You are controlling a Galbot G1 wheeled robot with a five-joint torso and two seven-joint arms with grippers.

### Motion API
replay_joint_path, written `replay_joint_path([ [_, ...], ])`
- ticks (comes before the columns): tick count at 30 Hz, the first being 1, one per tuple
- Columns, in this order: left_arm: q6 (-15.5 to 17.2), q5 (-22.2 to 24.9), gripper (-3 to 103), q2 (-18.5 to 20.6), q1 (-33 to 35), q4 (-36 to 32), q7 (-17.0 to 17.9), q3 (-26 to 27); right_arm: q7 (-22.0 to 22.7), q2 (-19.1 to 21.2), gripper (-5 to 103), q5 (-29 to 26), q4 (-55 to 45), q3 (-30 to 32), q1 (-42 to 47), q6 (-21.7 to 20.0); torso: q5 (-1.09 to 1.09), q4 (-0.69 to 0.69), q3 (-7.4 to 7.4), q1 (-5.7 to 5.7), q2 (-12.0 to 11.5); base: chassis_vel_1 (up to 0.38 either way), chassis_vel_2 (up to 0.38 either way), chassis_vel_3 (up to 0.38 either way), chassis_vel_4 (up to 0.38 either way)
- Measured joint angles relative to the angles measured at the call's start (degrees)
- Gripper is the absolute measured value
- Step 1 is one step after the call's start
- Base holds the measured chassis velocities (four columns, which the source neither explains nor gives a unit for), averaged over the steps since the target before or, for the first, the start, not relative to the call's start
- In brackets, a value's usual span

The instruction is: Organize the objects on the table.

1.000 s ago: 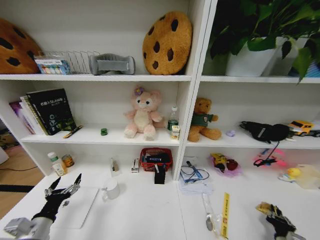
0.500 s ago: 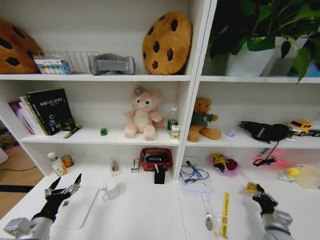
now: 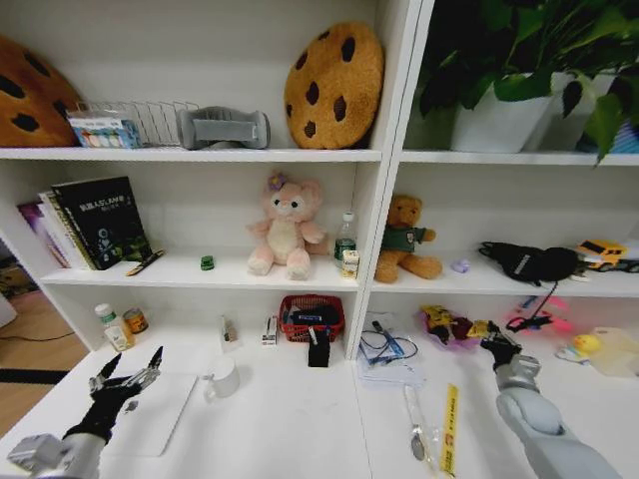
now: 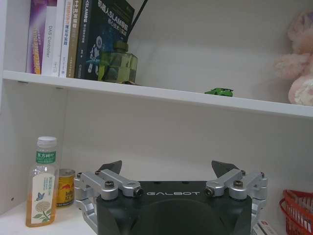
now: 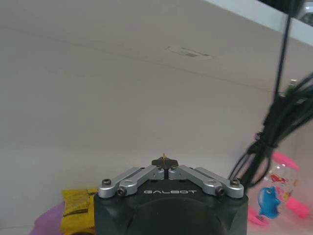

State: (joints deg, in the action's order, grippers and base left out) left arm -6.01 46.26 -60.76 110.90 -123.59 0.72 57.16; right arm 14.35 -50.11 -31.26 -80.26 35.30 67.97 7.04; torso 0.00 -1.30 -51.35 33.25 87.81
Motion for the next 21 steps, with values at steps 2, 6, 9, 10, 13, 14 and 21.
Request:
replay_joint_path([
  [2, 0.0, 0.0, 100, 0.0, 0.0, 0.0, 0.0, 0.0, 0.1, 0.1, -2, 0.8, 1.6, -2.4, -2.7, 0.4, 0.01, 0.01, 0.0, 0.0, 0.0, 0.0, 0.0, 0.0, 0.0],
  [6, 0.0, 0.0, 100, 0.0, 0.0, 0.0, 0.0, 0.0, 0.3, -0.3, 9, 1.1, 1.8, -3.7, -4.3, 0.3, -0.01, 0.01, 0.01, 0.0, 0.0, 0.0, 0.0, 0.0, 0.0],
  [9, 0.0, 0.0, 100, 0.0, 0.0, 0.0, 0.0, 0.0, 0.5, -0.7, 25, 1.4, 0.9, -3.9, -4.1, 0.0, 0.0, 0.01, 0.01, 0.0, 0.0, 0.0, 0.0, 0.0, 0.0],
  [10, 0.0, 0.0, 100, 0.0, 0.0, 0.0, 0.0, 0.0, 0.5, -0.7, 25, 1.4, 0.9, -3.9, -4.1, 0.0, 0.0, 0.01, 0.01, 0.0, 0.0, 0.0, 0.0, 0.0, 0.0],
  [13, 0.0, 0.0, 100, 0.0, 0.0, 0.0, 0.0, 0.0, 0.8, -0.9, 41, 1.7, -1.0, -3.0, -1.8, -0.2, 0.01, 0.01, 0.0, 0.0, 0.0, 0.0, 0.0, 0.0, 0.0],
  [14, 0.0, 0.0, 100, 0.0, 0.0, 0.0, 0.0, 0.0, 0.8, -0.9, 41, 1.7, -1.0, -3.0, -1.8, -0.2, 0.01, 0.01, 0.0, 0.0, 0.0, 0.0, 0.0, 0.0, 0.0],
  [21, 0.0, 0.0, 100, 0.0, 0.0, 0.0, 0.0, 0.0, 0.1, -1.1, 68, 2.1, -11.3, 1.7, 10.0, 0.0, -0.03, 0.01, 0.01, -0.01, 0.0, 0.0, 0.0, 0.0, 0.0],
])
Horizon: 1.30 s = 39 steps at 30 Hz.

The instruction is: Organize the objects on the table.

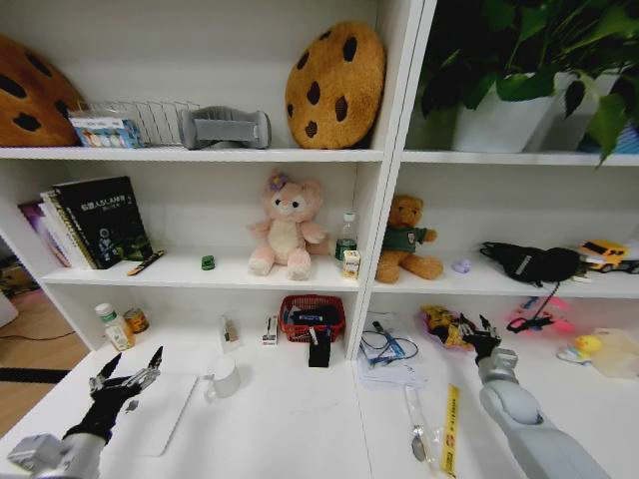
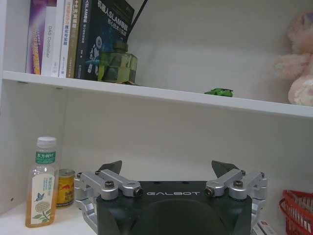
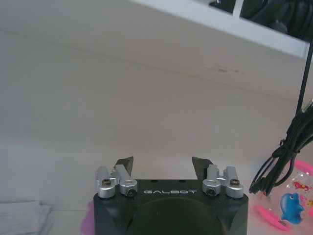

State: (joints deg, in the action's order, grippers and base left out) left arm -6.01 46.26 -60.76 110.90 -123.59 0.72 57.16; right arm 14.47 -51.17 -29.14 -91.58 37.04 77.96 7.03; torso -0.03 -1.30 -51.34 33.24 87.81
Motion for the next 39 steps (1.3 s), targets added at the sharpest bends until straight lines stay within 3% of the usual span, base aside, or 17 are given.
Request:
replay_joint_path([
  [1, 0.0, 0.0, 100, 0.0, 0.0, 0.0, 0.0, 0.0, 0.0, 0.0, 68, 0.0, 0.0, 0.0, 0.0, 0.0, 0.0, 0.0, 0.0, 0.0, 0.0, 0.0, 0.0, 0.0, 0.0],
  [3, 0.0, 0.0, 100, 0.0, 0.0, 0.0, 0.0, 0.0, -0.8, -0.9, 79, 0.4, -5.5, 2.6, 5.6, 0.5, 0.07, -0.01, 0.0, 0.0, 0.0, 0.0, 0.0, 0.0, 0.0],
  [9, 0.0, 0.0, 100, 0.0, 0.0, 0.0, 0.0, 0.0, -2.2, -3.1, 98, 1.5, -14.3, 7.5, 15.8, 1.5, 0.03, 0.0, 0.0, 0.0, 0.0, 0.0, 0.0, 0.0, 0.0],
  [24, 0.0, 0.0, 100, 0.0, 0.0, 0.0, 0.0, 0.0, -2.9, -11.0, 100, 3.4, -30.8, 14.2, 33.4, 5.1, 0.02, 0.0, 0.0, -0.01, 0.0, 0.0, 0.0, 0.0, 0.0],
  [39, 0.0, 0.0, 100, 0.0, 0.0, 0.0, 0.0, 0.0, -3.5, -13.1, 100, 3.2, -32.9, 14.9, 36.0, 6.2, 0.03, 0.0, -0.01, 0.0, 0.0, 0.0, 0.0, 0.0, 0.0],
])
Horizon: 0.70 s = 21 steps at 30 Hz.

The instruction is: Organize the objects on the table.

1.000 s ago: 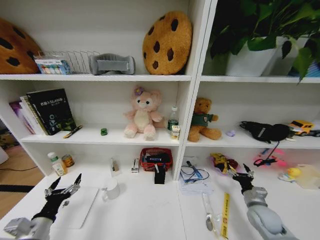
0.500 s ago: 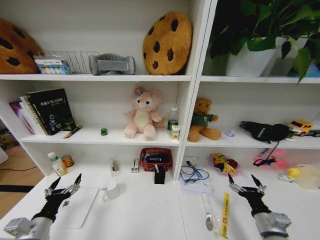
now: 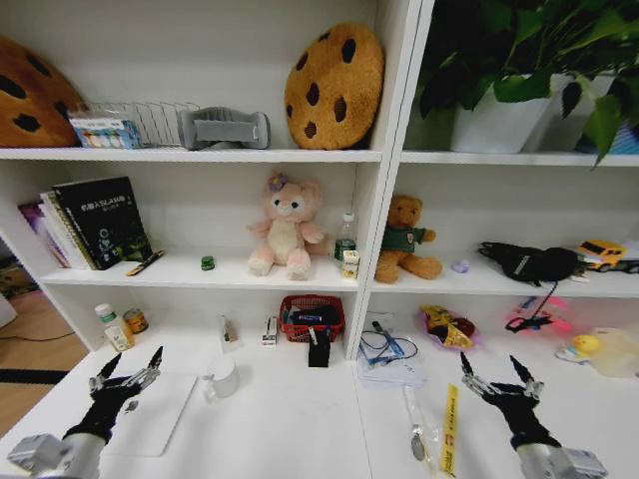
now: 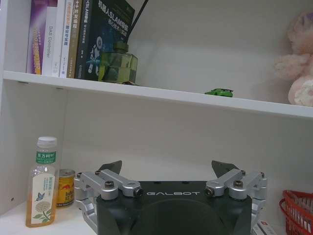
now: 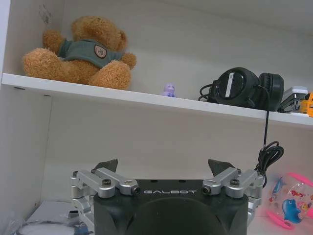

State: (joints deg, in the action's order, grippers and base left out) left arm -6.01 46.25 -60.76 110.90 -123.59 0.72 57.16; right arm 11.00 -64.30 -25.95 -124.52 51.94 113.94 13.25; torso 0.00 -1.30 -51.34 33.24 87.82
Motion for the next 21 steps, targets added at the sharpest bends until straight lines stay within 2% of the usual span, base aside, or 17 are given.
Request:
replay_joint_path([
  [21, 0.0, 0.0, 100, 0.0, 0.0, 0.0, 0.0, 0.0, 0.0, 0.0, 100, -0.1, 0.2, -0.2, -0.2, -0.2, 0.0, 0.0, 0.0, 0.01, 0.0, 0.0, 0.0, 0.0, 0.0],
])
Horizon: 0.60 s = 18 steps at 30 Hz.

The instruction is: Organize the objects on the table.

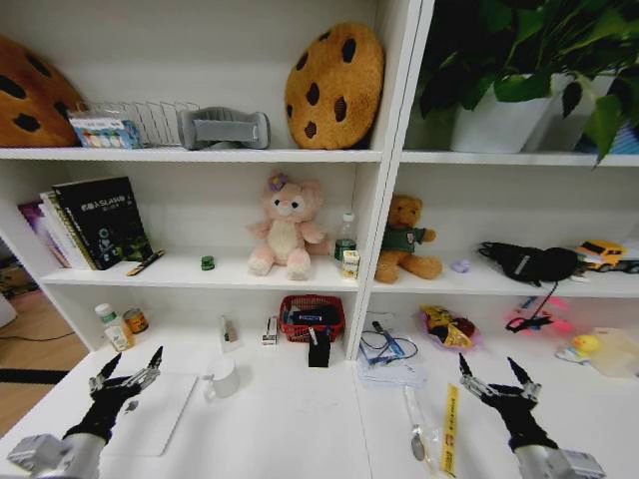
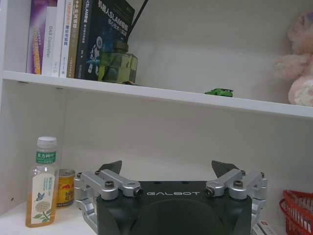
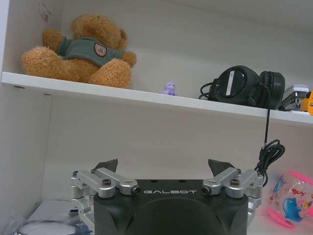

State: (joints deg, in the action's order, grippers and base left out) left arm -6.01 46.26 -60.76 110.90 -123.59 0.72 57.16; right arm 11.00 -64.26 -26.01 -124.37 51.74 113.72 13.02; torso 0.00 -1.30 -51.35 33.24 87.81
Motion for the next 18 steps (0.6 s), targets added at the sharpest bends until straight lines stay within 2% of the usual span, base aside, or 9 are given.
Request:
replay_joint_path([
  [11, 0.0, 0.0, 100, 0.0, 0.0, 0.0, 0.0, 0.0, 0.0, 0.0, 100, 0.0, 0.1, 0.0, 0.0, 0.0, 0.01, 0.0, 0.0, 0.0, 0.0, 0.0, 0.0, 0.0, 0.0],
  [18, 0.0, 0.0, 100, 0.0, 0.0, 0.0, 0.0, 0.0, 0.0, 0.0, 100, 0.0, 0.1, 0.0, -0.1, -0.1, 0.0, 0.01, -0.01, 0.01, 0.0, 0.081, 0.081, -0.095, -0.09],
])
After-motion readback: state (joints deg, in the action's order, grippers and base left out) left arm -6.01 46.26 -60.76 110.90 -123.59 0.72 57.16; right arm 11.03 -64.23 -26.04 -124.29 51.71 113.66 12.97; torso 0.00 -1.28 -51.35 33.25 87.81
